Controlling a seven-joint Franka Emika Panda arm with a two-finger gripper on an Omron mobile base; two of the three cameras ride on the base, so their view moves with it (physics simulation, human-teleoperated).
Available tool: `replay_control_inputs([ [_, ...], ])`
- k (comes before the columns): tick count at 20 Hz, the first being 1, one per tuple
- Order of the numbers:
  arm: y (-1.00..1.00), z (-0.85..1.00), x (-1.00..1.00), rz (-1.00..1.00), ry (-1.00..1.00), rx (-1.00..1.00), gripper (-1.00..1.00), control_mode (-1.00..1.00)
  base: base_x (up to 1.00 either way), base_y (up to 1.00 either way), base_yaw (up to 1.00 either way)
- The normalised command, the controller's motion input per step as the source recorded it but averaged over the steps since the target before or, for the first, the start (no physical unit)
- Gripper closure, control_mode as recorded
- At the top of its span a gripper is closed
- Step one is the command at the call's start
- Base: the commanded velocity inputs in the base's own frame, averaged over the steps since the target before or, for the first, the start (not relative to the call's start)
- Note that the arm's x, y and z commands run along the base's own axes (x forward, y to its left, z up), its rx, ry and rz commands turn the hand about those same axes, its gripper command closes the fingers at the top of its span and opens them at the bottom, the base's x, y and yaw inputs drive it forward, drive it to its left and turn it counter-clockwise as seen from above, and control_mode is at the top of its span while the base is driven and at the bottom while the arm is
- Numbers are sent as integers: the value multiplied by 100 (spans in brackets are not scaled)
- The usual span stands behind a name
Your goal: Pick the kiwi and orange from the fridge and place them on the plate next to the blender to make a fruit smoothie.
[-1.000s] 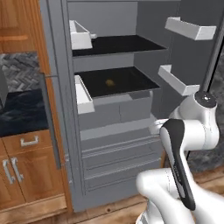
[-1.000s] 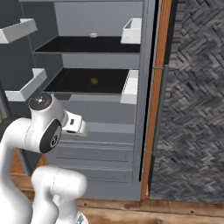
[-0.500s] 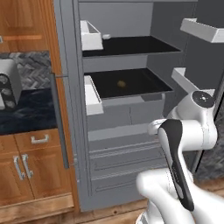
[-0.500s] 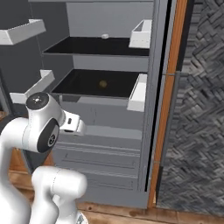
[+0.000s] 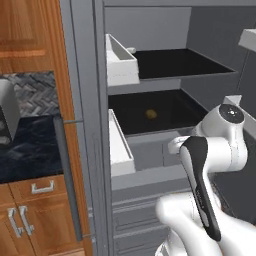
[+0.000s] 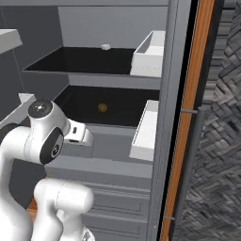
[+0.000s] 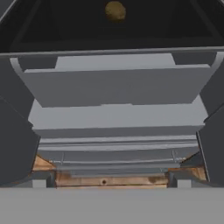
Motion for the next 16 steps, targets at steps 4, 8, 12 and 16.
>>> replay_control_inputs([
  [4,0,0,0,0,0,0,-100,100,77,0,0],
  [8,0,9,9,0,0,0,-100,-100,30,0,0],
  [12,0,43,0,0,-11,0,-100,-100,0,0,0],
  [16,-1,58,25,-2,-2,0,-100,-100,0,0,0],
])
